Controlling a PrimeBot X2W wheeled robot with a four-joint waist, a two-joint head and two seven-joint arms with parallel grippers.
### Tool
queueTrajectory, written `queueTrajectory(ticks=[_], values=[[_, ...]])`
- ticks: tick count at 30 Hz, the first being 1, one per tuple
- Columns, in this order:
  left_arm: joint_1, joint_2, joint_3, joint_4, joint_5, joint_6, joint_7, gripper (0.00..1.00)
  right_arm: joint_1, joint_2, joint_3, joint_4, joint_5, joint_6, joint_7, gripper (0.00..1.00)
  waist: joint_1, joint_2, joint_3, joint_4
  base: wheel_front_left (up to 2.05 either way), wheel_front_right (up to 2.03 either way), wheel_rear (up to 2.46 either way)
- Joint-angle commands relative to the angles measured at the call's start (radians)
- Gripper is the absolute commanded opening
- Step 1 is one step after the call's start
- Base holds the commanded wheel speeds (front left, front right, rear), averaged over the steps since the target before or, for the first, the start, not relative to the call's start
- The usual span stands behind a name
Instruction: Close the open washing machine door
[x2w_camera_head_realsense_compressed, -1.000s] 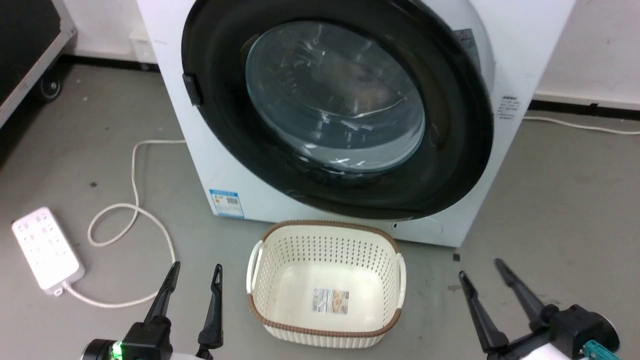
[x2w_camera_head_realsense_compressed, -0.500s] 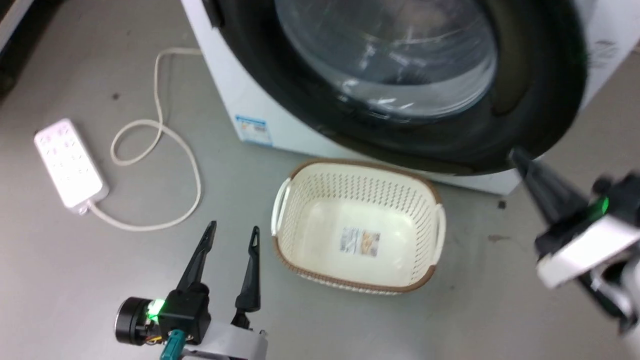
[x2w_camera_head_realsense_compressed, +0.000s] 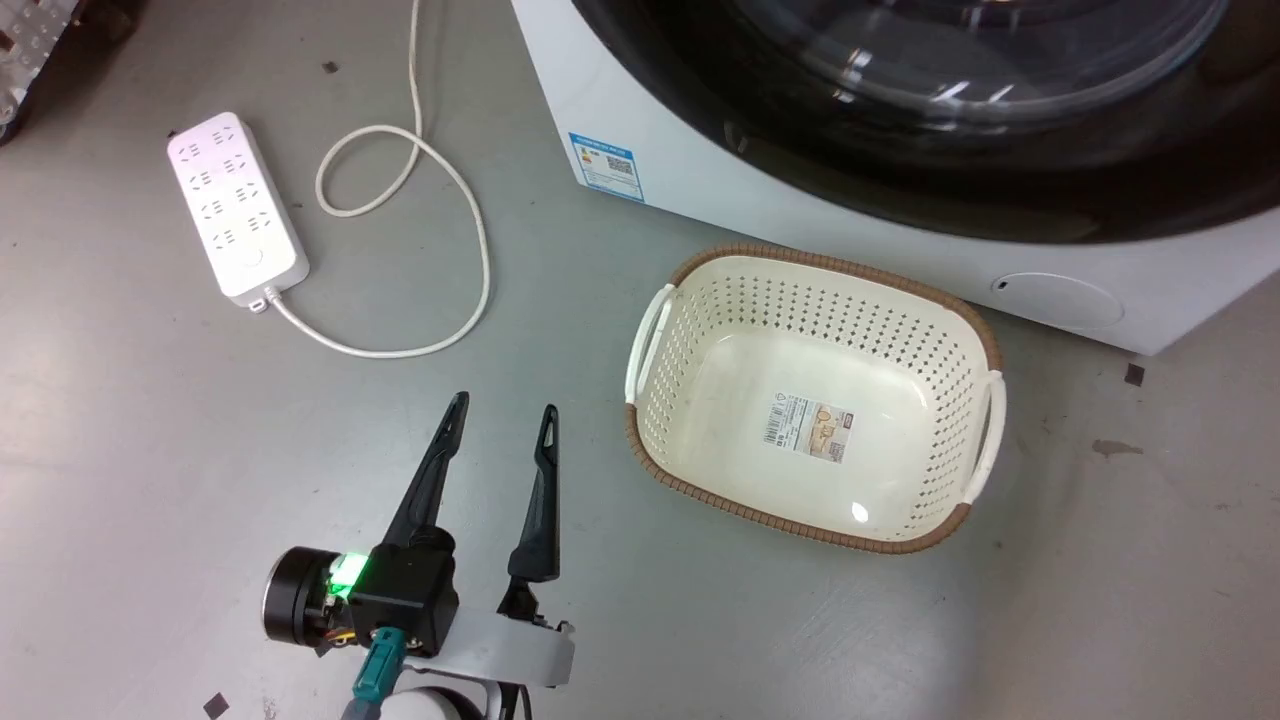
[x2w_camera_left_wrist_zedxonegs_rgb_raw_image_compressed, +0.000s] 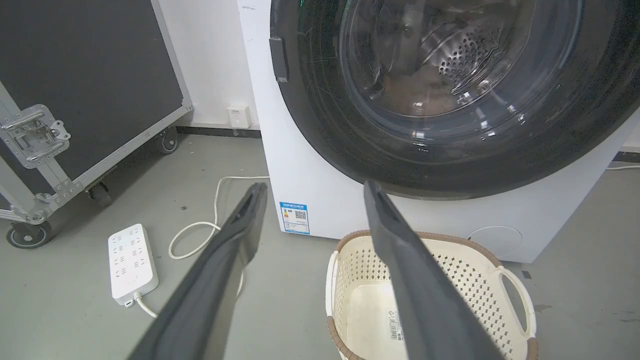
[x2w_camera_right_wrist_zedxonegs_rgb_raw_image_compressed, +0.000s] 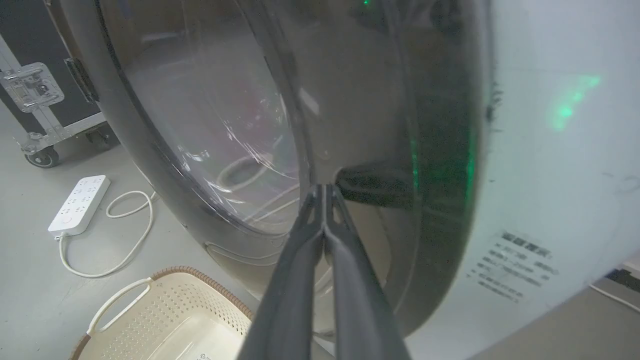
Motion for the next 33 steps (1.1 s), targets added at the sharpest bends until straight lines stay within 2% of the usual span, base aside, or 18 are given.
queueTrajectory(ticks=[1,6,8,12,13,14,15,16,20,21,25,29,33], values=[[-0.009,-0.001,-0.004,-0.003,-0.004,0.008,-0.004,1.0,-0.051,0.003,-0.028,0.056,0.0,-0.002,0.0,0.0,-0.0002,-0.0001,0.002,0.006,0.0,0.0,0.0],[-0.009,-0.002,-0.006,-0.002,-0.007,0.013,-0.004,1.0,-0.107,0.012,-0.05,0.137,-0.026,-0.002,-0.005,0.0,-0.0002,-0.0001,0.001,0.01,0.0,0.0,0.0],[-0.008,-0.003,-0.001,0.002,-0.01,0.016,-0.004,1.0,-0.134,0.043,-0.044,0.197,-0.036,-0.002,-0.02,0.0,-0.0002,-0.0001,-0.018,0.0,0.0,0.0,0.0],[-0.007,-0.003,0.005,0.008,-0.013,0.012,-0.004,1.0,-0.123,0.063,-0.032,0.22,-0.031,-0.002,-0.043,0.0,-0.0002,-0.0001,-0.045,-0.012,0.0,0.0,0.0],[-0.004,-0.003,0.011,0.014,-0.013,0.008,-0.004,1.0,-0.104,0.079,-0.025,0.23,-0.025,-0.002,-0.067,0.16,-0.0002,-0.0001,-0.07,-0.022,0.0,0.0,0.0],[-0.004,-0.003,0.011,0.014,-0.013,0.008,-0.004,1.0,-0.104,0.079,-0.025,0.23,-0.025,-0.002,-0.067,0.16,-0.0002,-0.0001,-0.07,-0.022,0.0,0.0,0.0],[0.0,-0.003,0.015,0.018,-0.014,0.005,-0.004,1.0,-0.089,0.09,-0.022,0.233,-0.021,-0.002,-0.083,0.81,-0.0002,-0.0001,-0.085,-0.029,0.0,0.0,0.0],[0.004,-0.003,0.019,0.023,-0.015,0.002,-0.004,1.0,-0.071,0.099,-0.014,0.233,-0.022,-0.002,-0.098,1.0,-0.0002,-0.0001,-0.1,-0.037,0.0,0.0,0.0],[0.026,0.001,0.039,0.05,-0.025,-0.019,-0.004,1.0,0.034,0.141,0.03,0.227,-0.046,-0.002,-0.153,1.0,-0.0002,-0.0001,-0.183,-0.067,0.0,0.0,0.0],[0.048,0.006,0.059,0.069,-0.036,-0.034,-0.004,1.0,0.124,0.182,0.016,0.204,-0.058,-0.002,-0.184,1.0,-0.0002,-0.0001,-0.243,-0.096,0.0,0.0,0.0],[0.088,0.015,0.08,0.097,-0.044,-0.053,-0.004,1.0,0.262,0.24,-0.022,0.127,-0.092,-0.002,-0.201,1.0,-0.0002,-0.0001,-0.309,-0.139,0.0,0.0,0.0],[0.112,0.023,0.092,0.116,-0.046,-0.07,-0.004,1.0,0.396,0.279,-0.109,0.004,-0.192,-0.002,-0.205,1.0,-0.0002,-0.0001,-0.349,-0.173,0.0,0.0,0.0],[0.133,0.026,0.109,0.122,-0.048,-0.078,-0.004,1.0,0.56,0.378,-0.235,-0.131,-0.281,-0.002,-0.206,1.0,-0.0002,-0.0001,-0.379,-0.201,0.0,0.0,0.0]])
